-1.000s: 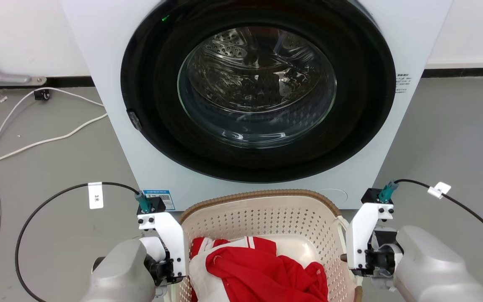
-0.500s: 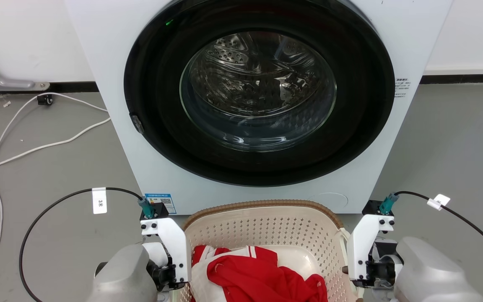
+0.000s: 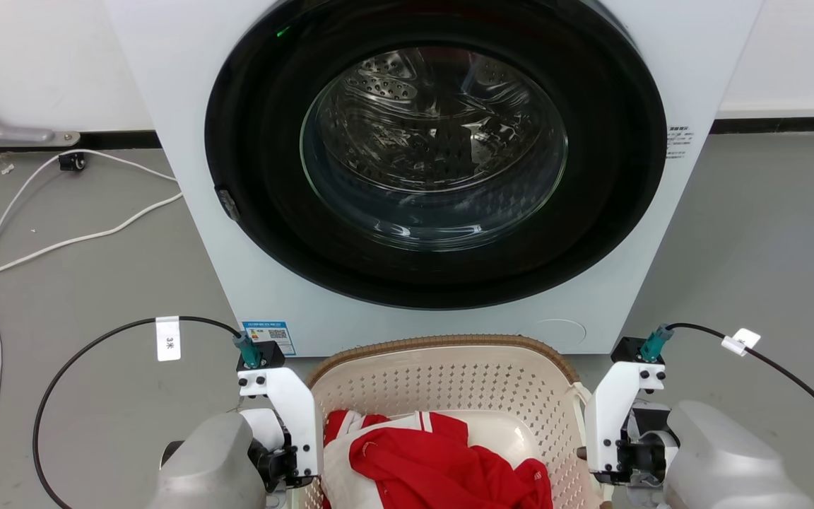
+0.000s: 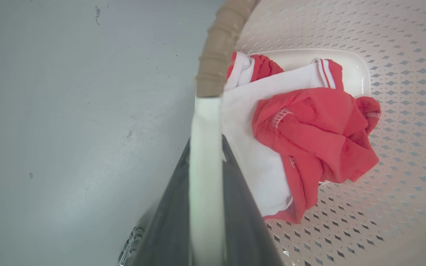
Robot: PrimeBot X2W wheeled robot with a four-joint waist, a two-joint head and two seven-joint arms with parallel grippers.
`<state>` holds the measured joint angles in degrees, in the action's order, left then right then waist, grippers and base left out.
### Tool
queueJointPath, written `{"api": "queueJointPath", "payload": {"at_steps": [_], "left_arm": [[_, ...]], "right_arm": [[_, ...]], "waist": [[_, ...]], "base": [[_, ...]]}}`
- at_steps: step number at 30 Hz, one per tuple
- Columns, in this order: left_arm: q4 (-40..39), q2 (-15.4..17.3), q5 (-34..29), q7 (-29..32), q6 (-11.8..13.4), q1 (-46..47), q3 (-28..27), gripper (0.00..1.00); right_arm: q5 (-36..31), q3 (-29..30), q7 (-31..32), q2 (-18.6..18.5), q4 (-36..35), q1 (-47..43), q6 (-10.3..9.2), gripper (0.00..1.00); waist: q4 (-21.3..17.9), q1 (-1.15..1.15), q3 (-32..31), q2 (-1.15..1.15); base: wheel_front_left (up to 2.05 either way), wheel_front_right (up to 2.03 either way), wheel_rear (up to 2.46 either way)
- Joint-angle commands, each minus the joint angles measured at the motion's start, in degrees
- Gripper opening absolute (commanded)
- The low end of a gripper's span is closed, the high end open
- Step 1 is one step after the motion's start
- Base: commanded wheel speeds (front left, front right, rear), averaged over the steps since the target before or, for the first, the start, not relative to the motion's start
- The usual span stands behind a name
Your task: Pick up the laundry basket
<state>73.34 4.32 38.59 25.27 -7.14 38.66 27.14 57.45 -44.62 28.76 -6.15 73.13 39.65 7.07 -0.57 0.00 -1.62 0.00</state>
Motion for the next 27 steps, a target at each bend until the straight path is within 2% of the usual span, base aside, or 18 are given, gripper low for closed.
{"api": "queueJointPath", "payload": {"at_steps": [1,27], "left_arm": [[-0.51,-1.47,0.56,-0.25,-0.61,-0.02,0.25,0.00],[-0.12,-1.52,3.33,-0.70,-0.66,0.18,2.47,0.00]], "right_arm": [[0.73,0.04,-0.36,1.79,-0.61,0.62,0.76,0.00],[1.82,-0.84,-0.50,1.85,-0.16,0.86,0.77,0.00]], "waist": [[-0.01,0.00,0.06,0.00],[0.20,0.00,0.48,0.00]], "base": [[0.00,0.00,0.00],[0.00,0.00,0.00]]}}
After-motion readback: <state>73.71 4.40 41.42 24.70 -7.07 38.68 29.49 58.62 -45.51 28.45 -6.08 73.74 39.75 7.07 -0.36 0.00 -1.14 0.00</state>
